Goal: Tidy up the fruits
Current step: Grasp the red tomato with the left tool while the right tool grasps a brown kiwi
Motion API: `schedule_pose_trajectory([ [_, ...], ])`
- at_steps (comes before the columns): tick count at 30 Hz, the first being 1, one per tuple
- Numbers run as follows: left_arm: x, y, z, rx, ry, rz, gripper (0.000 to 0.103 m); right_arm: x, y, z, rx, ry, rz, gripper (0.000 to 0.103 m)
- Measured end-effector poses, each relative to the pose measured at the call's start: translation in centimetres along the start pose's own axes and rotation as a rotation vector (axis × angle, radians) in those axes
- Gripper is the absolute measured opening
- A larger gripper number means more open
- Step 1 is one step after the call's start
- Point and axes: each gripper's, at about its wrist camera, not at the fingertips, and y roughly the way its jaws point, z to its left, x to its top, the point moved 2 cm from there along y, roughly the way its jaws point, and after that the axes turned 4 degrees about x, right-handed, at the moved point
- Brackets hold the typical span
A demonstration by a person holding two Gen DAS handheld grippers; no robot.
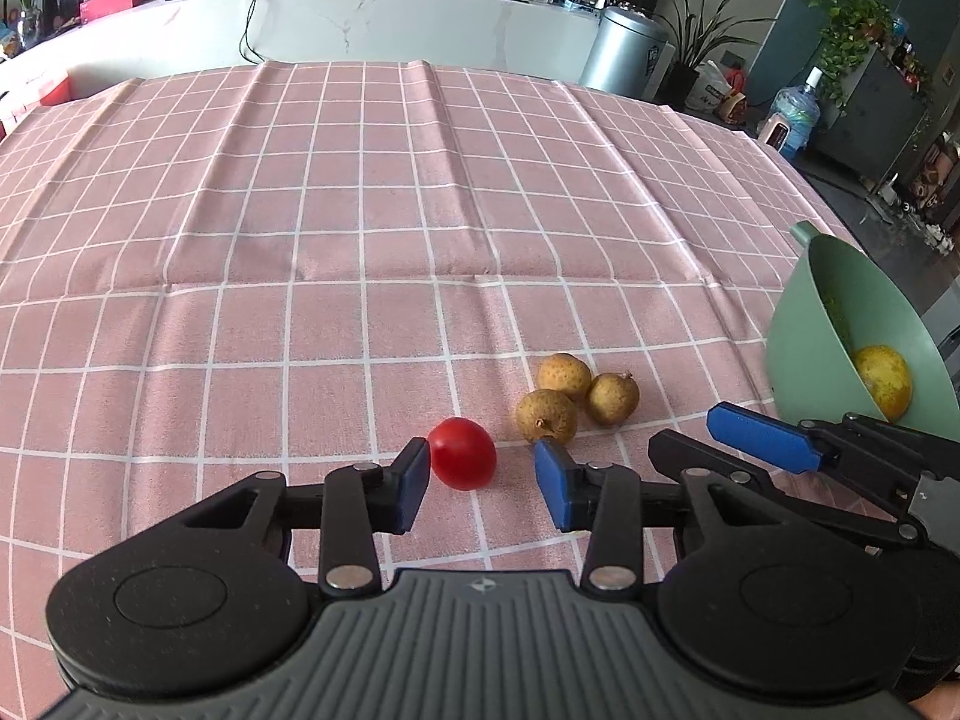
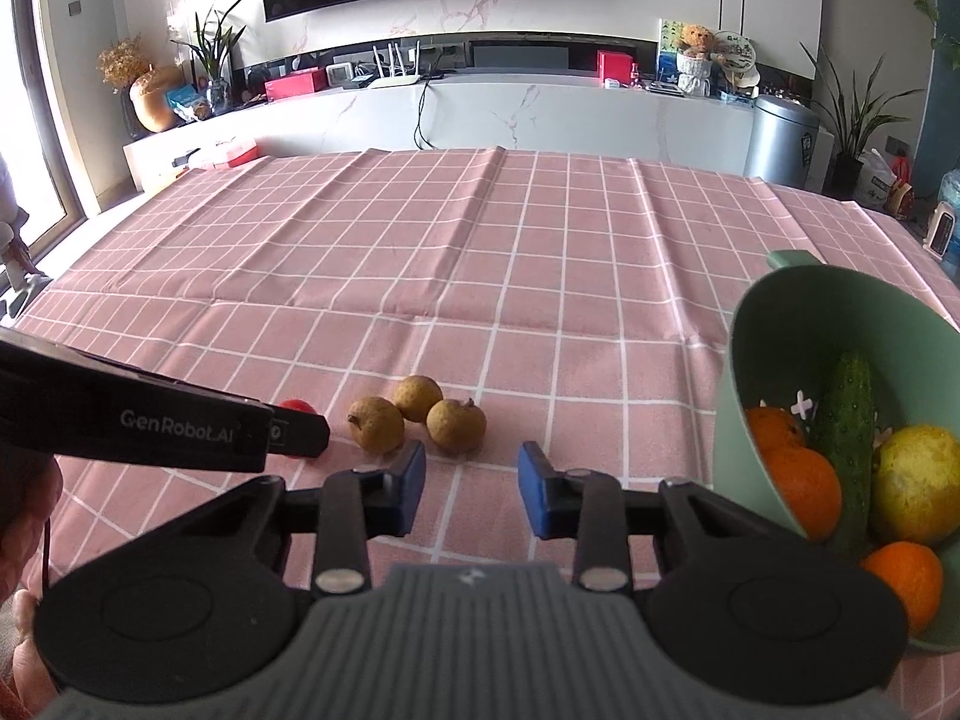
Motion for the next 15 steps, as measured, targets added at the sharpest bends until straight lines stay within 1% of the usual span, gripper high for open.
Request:
schedule_pose_trajectory([
  [4, -0.1, 0.7, 0.1, 0.032, 0.021, 0.009, 0.044, 0.3, 1.1, 0.1, -0.005, -0.029, 0.000, 0.030],
  [9, -0.1, 1.4, 0.1, 0.035, 0.034, 0.011, 0.044, 0.5, 2.1, -0.1, 0.005, -0.021, 0.004, 0.029],
  [12, -0.2, 1.5, 0.0, 0.046, 0.048, 0.010, 0.039, 0.5, 2.6, -0.2, 0.013, -0.019, 0.011, 0.029],
  [15, -0.1, 1.6, 0.1, 0.043, 0.051, 0.004, 0.039, 0.4, 3.2, -0.4, 0.023, -0.009, 0.019, 0.029],
])
